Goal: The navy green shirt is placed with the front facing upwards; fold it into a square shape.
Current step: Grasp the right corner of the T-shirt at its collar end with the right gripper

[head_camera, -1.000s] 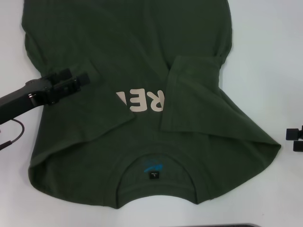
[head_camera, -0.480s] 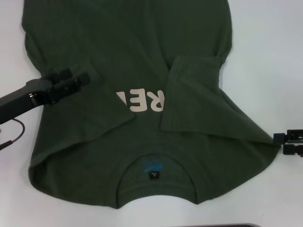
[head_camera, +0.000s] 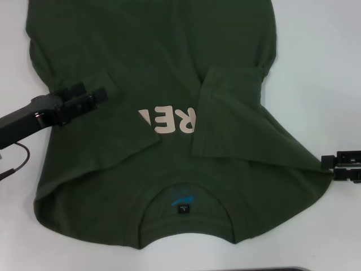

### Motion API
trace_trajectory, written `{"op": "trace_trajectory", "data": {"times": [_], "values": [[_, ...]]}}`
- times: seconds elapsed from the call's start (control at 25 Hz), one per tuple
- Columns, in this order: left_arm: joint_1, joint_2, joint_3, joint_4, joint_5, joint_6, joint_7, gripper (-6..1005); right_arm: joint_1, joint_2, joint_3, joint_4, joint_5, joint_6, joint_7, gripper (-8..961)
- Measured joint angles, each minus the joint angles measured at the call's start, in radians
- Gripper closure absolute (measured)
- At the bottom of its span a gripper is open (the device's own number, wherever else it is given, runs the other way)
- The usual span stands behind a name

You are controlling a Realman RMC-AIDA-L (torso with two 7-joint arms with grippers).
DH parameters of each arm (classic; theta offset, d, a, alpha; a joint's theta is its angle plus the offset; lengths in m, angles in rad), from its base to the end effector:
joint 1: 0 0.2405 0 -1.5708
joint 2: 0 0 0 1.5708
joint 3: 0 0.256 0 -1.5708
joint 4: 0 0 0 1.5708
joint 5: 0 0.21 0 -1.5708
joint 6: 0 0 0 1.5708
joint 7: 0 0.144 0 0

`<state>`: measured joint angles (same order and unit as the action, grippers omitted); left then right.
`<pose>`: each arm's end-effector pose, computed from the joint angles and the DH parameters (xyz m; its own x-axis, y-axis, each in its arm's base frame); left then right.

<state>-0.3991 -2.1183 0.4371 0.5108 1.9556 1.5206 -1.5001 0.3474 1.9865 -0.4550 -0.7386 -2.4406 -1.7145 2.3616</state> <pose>-0.3132 0.2903 -0.0076 0.4050 0.5548 0.7268 0.8137 -0.5812 -0.0098 0.3693 0.2435 0.0526 -0.0887 -0.9595 -0.2672 -0.9928 0.0635 0.1014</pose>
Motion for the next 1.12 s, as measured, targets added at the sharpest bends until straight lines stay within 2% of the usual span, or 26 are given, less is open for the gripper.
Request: {"op": "trace_trajectory", "data": {"times": [0.52,0.92,1.12], "values": [[0.002,0.000,0.000,0.000,0.000,-0.009,0.002,112,0.023,0.016,-0.028,0.013,-0.001,0.012,0.003,210],[0.002,0.002,0.000,0.000,0.000,-0.011,0.002,112,0.028,0.020,-0.051,0.014,-0.002,0.013,0.003,214],[0.002,0.002,0.000,0.000,0.000,-0.011,0.002,112,0.028,0.020,-0.048,0.015,-0.001,0.010,0.000,366]]}}
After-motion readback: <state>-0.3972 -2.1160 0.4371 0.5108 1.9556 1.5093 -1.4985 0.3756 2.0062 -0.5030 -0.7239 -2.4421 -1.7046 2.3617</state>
